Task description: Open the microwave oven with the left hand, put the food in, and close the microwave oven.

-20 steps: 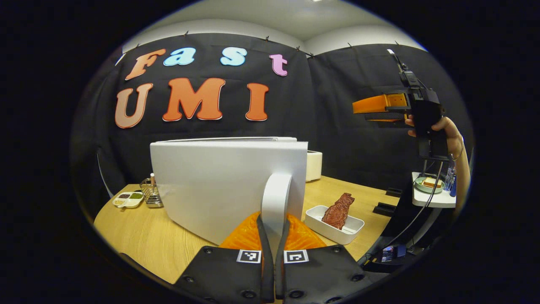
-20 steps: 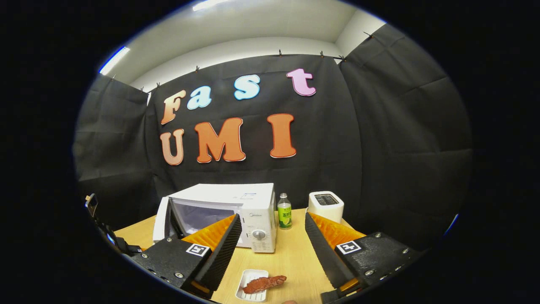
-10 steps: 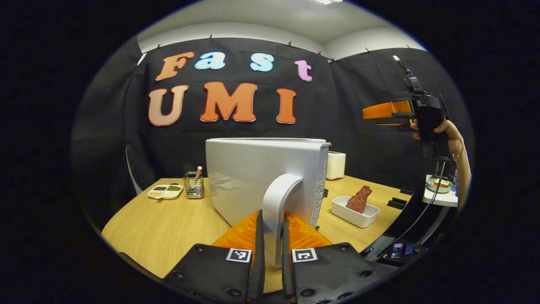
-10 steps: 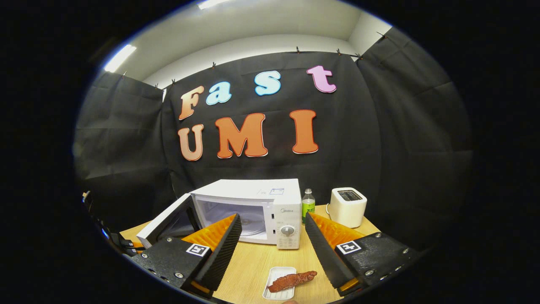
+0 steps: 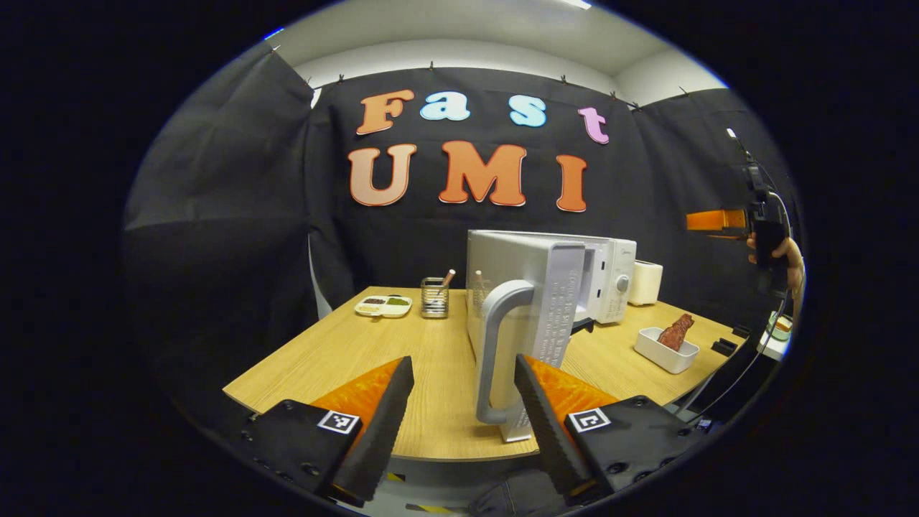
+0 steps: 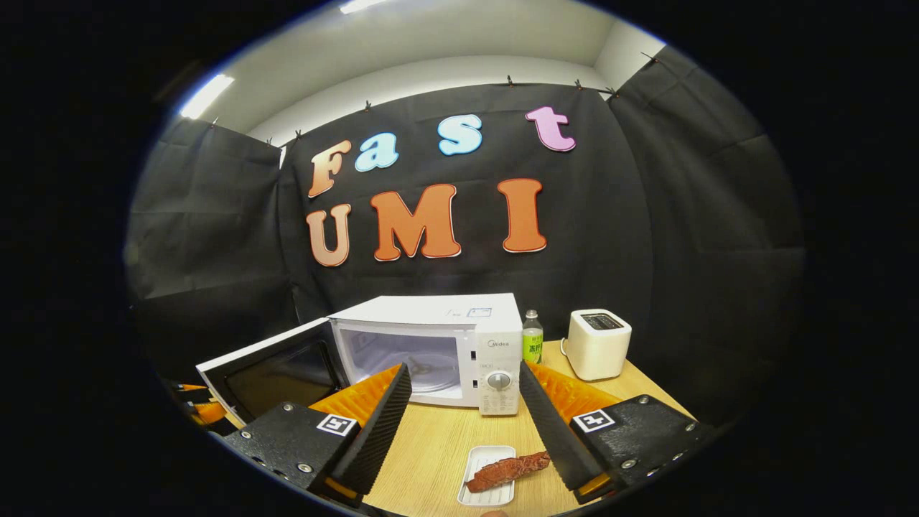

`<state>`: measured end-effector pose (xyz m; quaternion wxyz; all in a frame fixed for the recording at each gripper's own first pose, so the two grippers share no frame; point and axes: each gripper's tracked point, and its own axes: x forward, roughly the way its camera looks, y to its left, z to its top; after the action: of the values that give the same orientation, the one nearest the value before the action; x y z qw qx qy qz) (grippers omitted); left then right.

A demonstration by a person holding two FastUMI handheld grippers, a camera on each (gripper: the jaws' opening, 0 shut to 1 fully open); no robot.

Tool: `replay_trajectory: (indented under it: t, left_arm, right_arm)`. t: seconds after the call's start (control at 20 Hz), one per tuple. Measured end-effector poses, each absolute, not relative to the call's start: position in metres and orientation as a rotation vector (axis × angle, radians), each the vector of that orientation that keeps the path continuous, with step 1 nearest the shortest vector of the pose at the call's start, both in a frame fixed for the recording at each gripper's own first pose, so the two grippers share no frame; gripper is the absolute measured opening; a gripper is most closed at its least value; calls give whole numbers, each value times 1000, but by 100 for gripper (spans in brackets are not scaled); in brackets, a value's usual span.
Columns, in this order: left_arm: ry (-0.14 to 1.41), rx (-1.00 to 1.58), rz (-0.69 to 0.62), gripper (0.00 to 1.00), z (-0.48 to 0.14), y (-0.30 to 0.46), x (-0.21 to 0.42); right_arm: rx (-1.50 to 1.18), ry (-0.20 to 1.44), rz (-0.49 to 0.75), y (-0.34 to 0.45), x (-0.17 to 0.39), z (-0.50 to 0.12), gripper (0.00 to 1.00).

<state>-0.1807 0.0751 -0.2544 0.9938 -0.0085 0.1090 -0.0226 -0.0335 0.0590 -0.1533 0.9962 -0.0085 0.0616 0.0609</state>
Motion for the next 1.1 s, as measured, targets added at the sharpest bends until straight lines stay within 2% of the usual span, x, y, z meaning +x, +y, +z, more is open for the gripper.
replay_trajectory:
  t: [0.05,0.1,0.15,0.2,0.45,0.65,1.1]
  left_arm:
    - [211,-17,-16,91,-251,87,-179]
    - [202,-11,7,91,-250,96,-180]
    - [190,-3,35,100,-247,106,-181]
    - [181,7,61,98,-245,115,-178]
    - [120,17,155,100,-226,150,-161]
    - [125,12,159,99,-231,152,-144]
    - [157,2,199,98,-248,162,-116]
  right_arm:
    - [-5,127,117,57,-34,-158,94]
    - [7,133,110,53,-33,-162,94]
    - [23,134,102,49,-33,-167,94]
    - [44,129,94,44,-33,-171,94]
    - [173,129,23,11,-28,-201,93]
    - [183,143,-64,-21,-28,-238,95]
    - [387,272,-141,-45,-17,-314,95]
